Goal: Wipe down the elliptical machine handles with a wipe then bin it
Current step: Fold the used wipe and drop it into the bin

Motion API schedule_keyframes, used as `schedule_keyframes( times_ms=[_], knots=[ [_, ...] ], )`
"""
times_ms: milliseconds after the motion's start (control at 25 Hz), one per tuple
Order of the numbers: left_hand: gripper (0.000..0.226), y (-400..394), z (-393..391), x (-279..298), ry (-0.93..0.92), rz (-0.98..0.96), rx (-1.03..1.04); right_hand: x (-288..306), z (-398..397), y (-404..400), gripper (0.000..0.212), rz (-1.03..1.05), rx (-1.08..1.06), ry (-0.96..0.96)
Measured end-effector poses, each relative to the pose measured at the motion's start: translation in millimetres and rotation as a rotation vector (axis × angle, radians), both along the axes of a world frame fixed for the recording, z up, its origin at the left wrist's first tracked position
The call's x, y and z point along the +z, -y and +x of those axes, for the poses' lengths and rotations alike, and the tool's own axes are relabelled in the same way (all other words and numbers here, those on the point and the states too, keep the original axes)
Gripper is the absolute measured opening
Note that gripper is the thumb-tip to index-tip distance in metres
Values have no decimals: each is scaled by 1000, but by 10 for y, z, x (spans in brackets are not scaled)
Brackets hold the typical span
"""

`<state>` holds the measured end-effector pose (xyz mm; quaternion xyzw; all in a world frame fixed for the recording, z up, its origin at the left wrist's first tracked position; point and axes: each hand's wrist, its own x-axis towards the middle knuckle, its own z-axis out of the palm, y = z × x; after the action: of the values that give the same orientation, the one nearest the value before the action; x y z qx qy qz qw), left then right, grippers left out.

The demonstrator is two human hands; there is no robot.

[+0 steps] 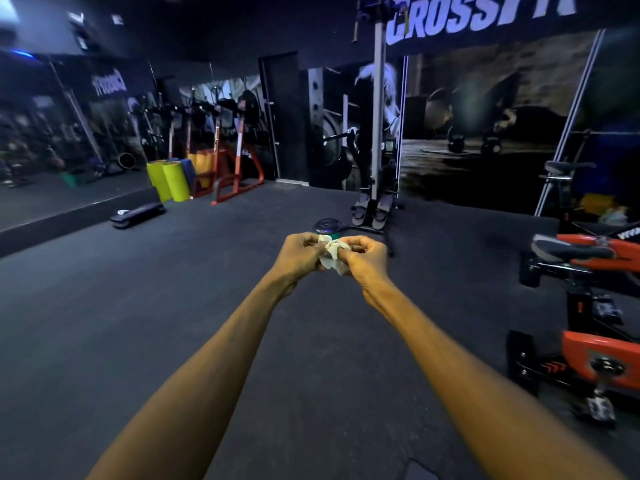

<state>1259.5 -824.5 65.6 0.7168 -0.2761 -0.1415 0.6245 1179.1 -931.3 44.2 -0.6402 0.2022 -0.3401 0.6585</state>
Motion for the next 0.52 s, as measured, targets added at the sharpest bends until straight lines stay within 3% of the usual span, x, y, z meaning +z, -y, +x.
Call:
schedule_keyframes(
  times_ms=[160, 520],
  knots=[
    [26, 180, 739, 15, -60, -26, -26, 11, 732, 194, 16, -35, 11, -10],
    [22, 693, 2937, -65, 58, 29, -82, -81, 2893, 742, 14, -84, -36, -52]
  ],
)
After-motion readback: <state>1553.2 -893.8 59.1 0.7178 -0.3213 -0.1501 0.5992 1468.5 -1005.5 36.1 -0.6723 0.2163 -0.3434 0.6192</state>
